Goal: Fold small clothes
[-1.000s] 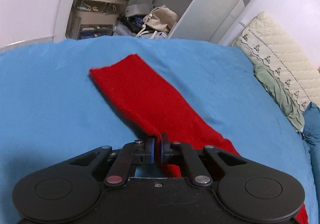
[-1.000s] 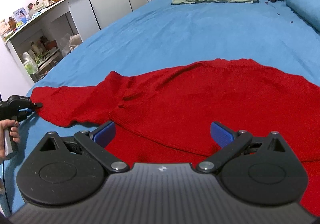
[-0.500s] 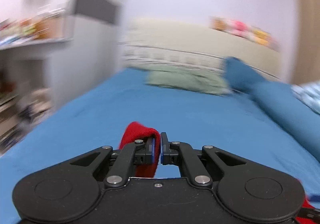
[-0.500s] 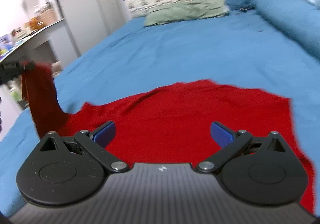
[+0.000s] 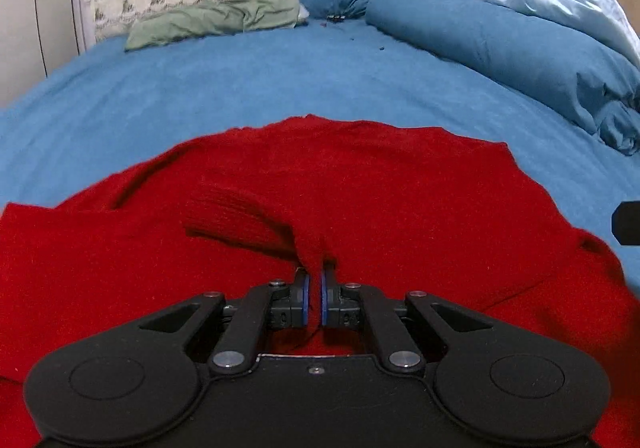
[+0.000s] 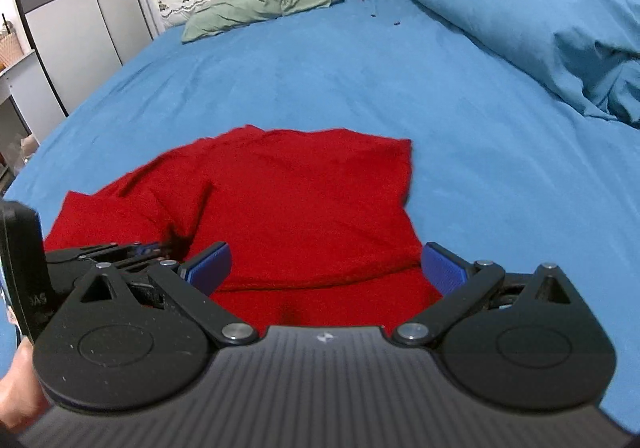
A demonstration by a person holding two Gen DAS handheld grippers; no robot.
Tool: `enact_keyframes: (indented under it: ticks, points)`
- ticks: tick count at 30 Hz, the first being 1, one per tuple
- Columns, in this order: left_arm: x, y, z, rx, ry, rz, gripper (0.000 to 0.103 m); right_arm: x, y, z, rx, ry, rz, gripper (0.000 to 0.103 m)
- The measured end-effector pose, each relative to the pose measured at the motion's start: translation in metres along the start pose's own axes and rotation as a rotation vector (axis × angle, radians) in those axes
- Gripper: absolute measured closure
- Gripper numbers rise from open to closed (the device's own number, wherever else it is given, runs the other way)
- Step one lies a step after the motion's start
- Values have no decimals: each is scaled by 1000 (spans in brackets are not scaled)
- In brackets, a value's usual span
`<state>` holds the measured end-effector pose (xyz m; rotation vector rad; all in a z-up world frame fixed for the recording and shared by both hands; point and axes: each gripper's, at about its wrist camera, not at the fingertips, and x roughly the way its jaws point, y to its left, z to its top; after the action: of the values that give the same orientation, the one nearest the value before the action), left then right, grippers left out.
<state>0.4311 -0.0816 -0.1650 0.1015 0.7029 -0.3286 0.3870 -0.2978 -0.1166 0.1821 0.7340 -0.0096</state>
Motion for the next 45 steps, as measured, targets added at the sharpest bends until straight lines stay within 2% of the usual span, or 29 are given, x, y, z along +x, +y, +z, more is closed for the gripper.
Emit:
enact_keyframes:
  ticks: [2, 3, 4, 6, 9, 10, 14, 17, 18, 20, 24, 25, 26, 29, 33, 35, 36, 37, 39, 41, 43, 45]
  points:
    - [-4, 3, 4, 7, 0, -8, 73, 1, -4, -1, -4, -2, 9, 0]
    - [-9, 4, 5, 14, -8, -12, 45, 2, -4, 0, -9, -3, 14, 0]
    - [-19, 7, 4, 22, -29, -4, 29, 1, -3, 2, -18, -10, 22, 0]
    - [-44, 18, 0, 48, -80, 15, 25, -4, -2, 5, -39, -30, 45, 0]
    - [-71, 44, -7, 57, -93, 43, 10, -3, 13, 13, -111, -47, 99, 0]
    - [-78, 53, -13, 55, -100, 65, 10, 0, 25, 15, -157, -46, 114, 0]
    - [-89, 92, -28, 56, -68, 161, 10, 26, 80, 22, -336, -31, 164, 0]
    - [-93, 118, -41, 11, -47, 215, 10, 58, 126, 27, -434, 1, 192, 1]
    - [-93, 126, -44, -15, -39, 220, 10, 71, 141, 27, -472, 25, 197, 4]
    - [-94, 140, -50, -45, -28, 234, 10, 93, 165, 26, -557, 54, 179, 21]
    - [-96, 154, -60, -53, -4, 252, 10, 132, 199, 17, -713, 103, 142, 34]
    - [-96, 157, -62, -54, 3, 255, 10, 140, 204, 15, -736, 119, 128, 47]
    - [-94, 160, -63, -58, 9, 258, 10, 148, 205, 14, -737, 139, 121, 67]
    - [-90, 167, -67, -76, 27, 261, 10, 144, 199, 21, -659, 122, 125, 83]
    - [-82, 167, -67, -95, 30, 248, 15, 110, 165, 45, -524, -45, 62, 83]
    - [-80, 164, -62, -96, 21, 247, 19, 90, 134, 57, -407, -132, 40, 83]
    - [-78, 165, -61, -106, 17, 244, 28, 82, 120, 59, -356, -164, 30, 83]
    - [-77, 166, -62, -126, 17, 239, 45, 74, 102, 59, -302, -198, 12, 83]
    - [-72, 170, -59, -169, 23, 239, 59, 68, 74, 51, -243, -231, -25, 83]
    - [-71, 169, -57, -186, 20, 233, 65, 74, 48, 36, -202, -205, -50, 83]
    - [-73, 166, -58, -170, 23, 229, 78, 84, 29, 21, -150, -159, -42, 83]
    - [-74, 162, -58, -146, 29, 237, 81, 89, 13, 10, -77, -136, -45, 83]
